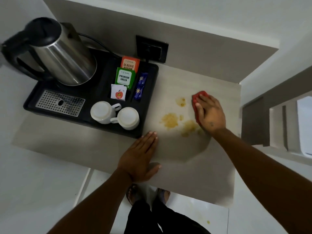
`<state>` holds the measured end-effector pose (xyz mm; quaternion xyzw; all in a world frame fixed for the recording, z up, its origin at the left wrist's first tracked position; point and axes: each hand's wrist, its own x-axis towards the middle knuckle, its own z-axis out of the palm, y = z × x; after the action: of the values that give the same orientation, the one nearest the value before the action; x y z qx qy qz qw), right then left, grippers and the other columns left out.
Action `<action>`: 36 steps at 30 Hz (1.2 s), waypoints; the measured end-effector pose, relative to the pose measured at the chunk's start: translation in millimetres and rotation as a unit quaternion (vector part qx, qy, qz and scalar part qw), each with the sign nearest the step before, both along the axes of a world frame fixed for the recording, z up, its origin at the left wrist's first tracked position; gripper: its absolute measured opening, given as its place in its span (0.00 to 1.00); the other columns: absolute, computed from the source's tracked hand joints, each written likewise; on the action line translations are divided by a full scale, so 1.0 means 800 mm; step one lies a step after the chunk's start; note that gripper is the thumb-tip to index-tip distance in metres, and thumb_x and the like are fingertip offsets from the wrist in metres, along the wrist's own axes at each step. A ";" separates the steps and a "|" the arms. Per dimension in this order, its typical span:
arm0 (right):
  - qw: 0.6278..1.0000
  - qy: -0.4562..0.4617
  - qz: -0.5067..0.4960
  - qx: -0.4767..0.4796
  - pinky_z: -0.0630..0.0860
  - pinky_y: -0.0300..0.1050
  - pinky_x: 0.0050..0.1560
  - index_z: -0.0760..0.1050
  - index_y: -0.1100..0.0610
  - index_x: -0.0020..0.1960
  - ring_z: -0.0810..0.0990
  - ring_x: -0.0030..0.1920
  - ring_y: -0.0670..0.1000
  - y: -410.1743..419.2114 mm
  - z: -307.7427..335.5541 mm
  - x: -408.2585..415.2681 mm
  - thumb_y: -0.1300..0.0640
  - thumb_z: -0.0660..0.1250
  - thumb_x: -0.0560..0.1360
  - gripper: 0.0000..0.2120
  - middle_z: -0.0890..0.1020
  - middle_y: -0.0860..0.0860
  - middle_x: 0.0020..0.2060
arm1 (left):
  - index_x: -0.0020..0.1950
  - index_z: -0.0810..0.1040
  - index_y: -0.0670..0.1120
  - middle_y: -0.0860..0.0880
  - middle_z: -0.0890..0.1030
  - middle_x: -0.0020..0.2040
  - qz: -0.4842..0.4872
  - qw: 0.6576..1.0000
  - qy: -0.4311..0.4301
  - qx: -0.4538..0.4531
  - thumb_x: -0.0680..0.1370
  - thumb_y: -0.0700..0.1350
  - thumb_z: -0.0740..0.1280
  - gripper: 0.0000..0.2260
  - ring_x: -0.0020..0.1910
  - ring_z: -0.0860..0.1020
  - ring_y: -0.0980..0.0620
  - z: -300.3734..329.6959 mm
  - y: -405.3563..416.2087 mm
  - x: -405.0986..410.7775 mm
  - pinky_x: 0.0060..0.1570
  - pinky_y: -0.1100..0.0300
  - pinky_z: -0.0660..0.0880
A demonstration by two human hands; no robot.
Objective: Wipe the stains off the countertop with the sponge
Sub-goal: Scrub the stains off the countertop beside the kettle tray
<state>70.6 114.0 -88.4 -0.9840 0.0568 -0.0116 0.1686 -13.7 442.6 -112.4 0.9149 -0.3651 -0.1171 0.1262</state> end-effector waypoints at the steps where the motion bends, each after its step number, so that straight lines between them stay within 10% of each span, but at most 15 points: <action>1: 1.000 0.007 -0.011 -0.006 0.63 0.57 0.77 0.75 0.56 0.71 0.68 0.75 0.59 -0.010 0.001 0.004 0.47 0.52 0.84 0.23 0.77 0.55 0.71 | 0.84 0.49 0.40 0.42 0.48 0.84 -0.001 1.000 0.001 0.002 0.80 0.64 0.60 0.42 0.84 0.44 0.46 0.000 0.000 0.000 0.81 0.52 0.43; 15: 0.974 0.013 0.226 0.027 0.64 0.59 0.77 0.80 0.51 0.66 0.72 0.73 0.57 0.051 0.004 0.051 0.44 0.60 0.81 0.19 0.80 0.52 0.68 | 0.84 0.46 0.43 0.43 0.47 0.85 -0.003 1.000 0.019 -0.005 0.80 0.65 0.60 0.42 0.83 0.41 0.49 0.001 0.001 0.001 0.80 0.52 0.41; 26: 0.977 0.008 0.210 0.034 0.64 0.55 0.75 0.82 0.51 0.63 0.71 0.72 0.59 0.088 0.009 0.120 0.51 0.65 0.81 0.14 0.81 0.51 0.67 | 0.84 0.49 0.43 0.45 0.48 0.85 -0.009 1.000 0.001 -0.019 0.79 0.65 0.61 0.43 0.83 0.40 0.50 -0.001 0.002 0.001 0.79 0.58 0.36; 31: 0.947 0.001 0.319 0.048 0.63 0.59 0.77 0.82 0.48 0.64 0.71 0.73 0.57 0.099 0.003 0.035 0.48 0.63 0.81 0.15 0.80 0.49 0.68 | 0.83 0.53 0.42 0.43 0.54 0.84 -0.009 0.999 -0.010 -0.038 0.78 0.64 0.63 0.42 0.84 0.46 0.48 -0.001 0.003 -0.001 0.81 0.51 0.49; 36: 0.974 0.034 0.222 0.025 0.60 0.59 0.78 0.79 0.46 0.67 0.69 0.75 0.58 0.046 0.009 0.030 0.45 0.57 0.82 0.18 0.78 0.49 0.70 | 0.84 0.50 0.43 0.44 0.51 0.85 -0.007 0.999 -0.005 -0.042 0.79 0.64 0.60 0.41 0.84 0.44 0.48 -0.005 0.002 -0.001 0.81 0.47 0.52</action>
<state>94.9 150.9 -81.0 -0.9674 -0.1573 0.0607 0.1891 -14.7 444.6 -116.6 0.9068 -0.3768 -0.0976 0.1618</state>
